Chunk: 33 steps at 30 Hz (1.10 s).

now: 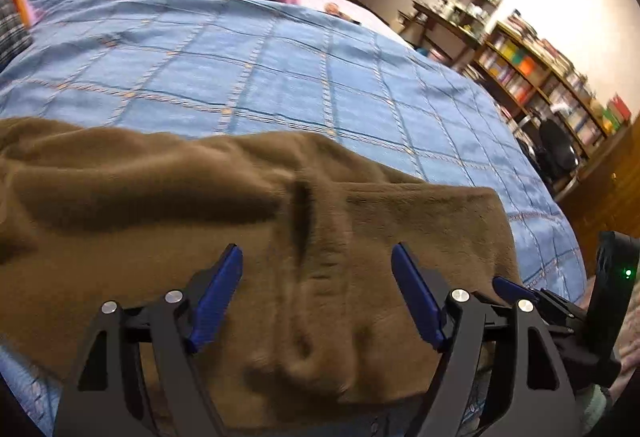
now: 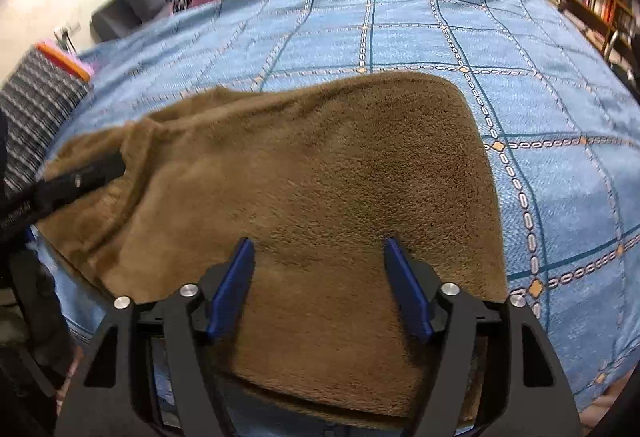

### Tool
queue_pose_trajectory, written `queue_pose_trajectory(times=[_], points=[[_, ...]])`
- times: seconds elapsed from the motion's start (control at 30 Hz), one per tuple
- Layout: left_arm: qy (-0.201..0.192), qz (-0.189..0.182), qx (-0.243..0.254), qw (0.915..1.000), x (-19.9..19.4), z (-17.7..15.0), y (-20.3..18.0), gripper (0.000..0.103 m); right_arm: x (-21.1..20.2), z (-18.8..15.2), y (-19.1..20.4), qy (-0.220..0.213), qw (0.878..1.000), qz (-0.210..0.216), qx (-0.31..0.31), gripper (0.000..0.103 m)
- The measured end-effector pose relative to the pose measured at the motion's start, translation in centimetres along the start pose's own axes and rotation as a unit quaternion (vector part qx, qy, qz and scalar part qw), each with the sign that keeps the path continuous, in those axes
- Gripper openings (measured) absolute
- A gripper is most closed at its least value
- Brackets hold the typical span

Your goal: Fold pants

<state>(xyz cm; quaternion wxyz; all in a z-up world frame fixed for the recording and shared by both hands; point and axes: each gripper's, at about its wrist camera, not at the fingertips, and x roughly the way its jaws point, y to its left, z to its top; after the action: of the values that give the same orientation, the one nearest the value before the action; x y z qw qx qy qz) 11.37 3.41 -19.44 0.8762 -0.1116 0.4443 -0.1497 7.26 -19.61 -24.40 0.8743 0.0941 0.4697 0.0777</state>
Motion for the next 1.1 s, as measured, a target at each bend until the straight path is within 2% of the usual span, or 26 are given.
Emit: queue_pose_trajectory(times=[0.23,0.43,0.6,0.97,1.1], points=[[-0.023,0.039,-0.067,0.9967,-3.6,-0.5,6.0,0.076,-1.2,0.5,2.1,-0.030,0.999,0.015,-0.021,0.070],[-0.045,0.083,-0.112,0.9892,-6.8,-1.1,11.0,0.076,-0.7,1.2,5.1,-0.024,0.998,0.026,-0.054,0.070],[-0.045,0.118,-0.137,0.9825,-8.1,-1.6,13.7,0.076,-0.2,1.8,8.0,-0.024,0.995,0.036,-0.084,0.070],[-0.072,0.187,-0.127,0.9714,-10.8,-2.2,16.6,0.077,2.6,2.9,14.0,-0.011,0.989,0.049,-0.142,0.070],[-0.081,0.218,-0.117,0.9655,-11.4,-2.5,17.4,0.077,4.2,3.0,15.6,-0.002,0.986,0.042,-0.163,0.070]])
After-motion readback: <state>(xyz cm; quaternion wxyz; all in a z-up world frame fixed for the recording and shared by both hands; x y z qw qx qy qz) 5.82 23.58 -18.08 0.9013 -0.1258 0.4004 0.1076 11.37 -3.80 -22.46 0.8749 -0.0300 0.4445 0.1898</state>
